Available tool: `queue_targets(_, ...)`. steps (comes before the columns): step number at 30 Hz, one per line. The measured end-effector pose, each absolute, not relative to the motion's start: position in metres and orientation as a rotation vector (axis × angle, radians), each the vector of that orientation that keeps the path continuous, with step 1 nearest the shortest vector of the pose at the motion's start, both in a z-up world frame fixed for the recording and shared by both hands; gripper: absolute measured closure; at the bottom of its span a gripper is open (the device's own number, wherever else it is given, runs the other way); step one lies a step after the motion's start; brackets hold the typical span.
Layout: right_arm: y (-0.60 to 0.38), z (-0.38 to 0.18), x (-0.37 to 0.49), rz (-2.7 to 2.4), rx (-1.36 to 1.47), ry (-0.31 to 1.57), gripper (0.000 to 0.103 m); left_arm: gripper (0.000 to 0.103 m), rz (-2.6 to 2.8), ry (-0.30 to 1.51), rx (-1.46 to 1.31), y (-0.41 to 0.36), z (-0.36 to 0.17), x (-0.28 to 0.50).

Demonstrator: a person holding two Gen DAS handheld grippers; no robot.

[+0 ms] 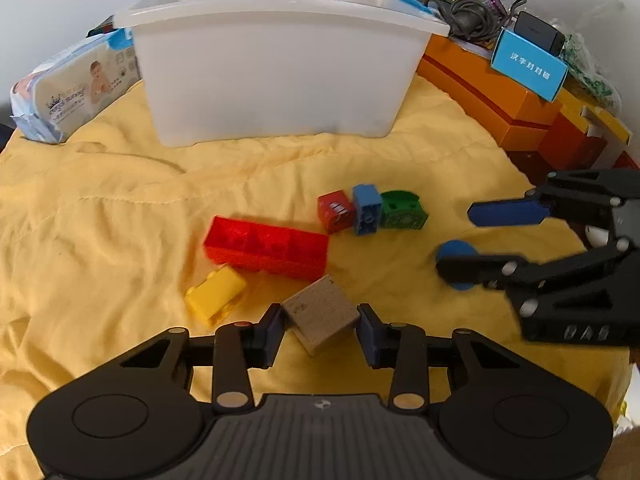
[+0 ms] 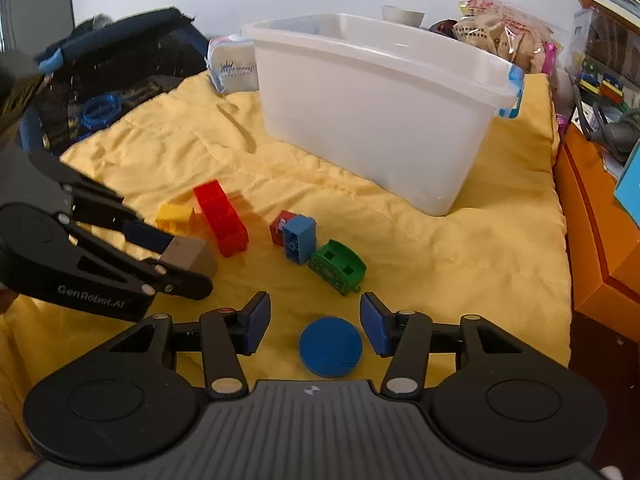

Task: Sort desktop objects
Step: 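Grasp the brown wooden cube with left tool while right tool grasps small red brick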

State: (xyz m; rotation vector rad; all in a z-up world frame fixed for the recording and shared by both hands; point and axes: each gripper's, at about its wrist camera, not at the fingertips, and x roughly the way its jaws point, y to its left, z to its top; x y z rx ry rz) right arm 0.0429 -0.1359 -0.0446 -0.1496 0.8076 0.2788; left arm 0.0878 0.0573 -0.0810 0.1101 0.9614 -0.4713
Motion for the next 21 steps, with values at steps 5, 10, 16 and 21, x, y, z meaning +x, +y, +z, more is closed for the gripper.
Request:
queue_targets(5, -0.129, -0.044, 0.056, 0.354, -0.061, 0.821, 0.056, 0.06, -0.489, 0.98, 0.139, 0.075, -0.079, 0.08)
queue_targets(10, -0.104, -0.054, 0.077, 0.391, -0.094, 0.835, 0.06, 0.06, -0.518, 0.99, 0.117, 0.089, -0.081, 0.076)
queue_targets(16, -0.094, -0.065, 0.094, 0.298, -0.16, 0.849, 0.062, 0.06, -0.563, 0.971, 0.139, 0.089, -0.081, 0.075)
queue_targets(21, -0.098, -0.068, 0.104, 0.254, -0.19, 0.848, 0.062, 0.06, -0.576, 0.957, 0.134, 0.091, -0.083, 0.076)
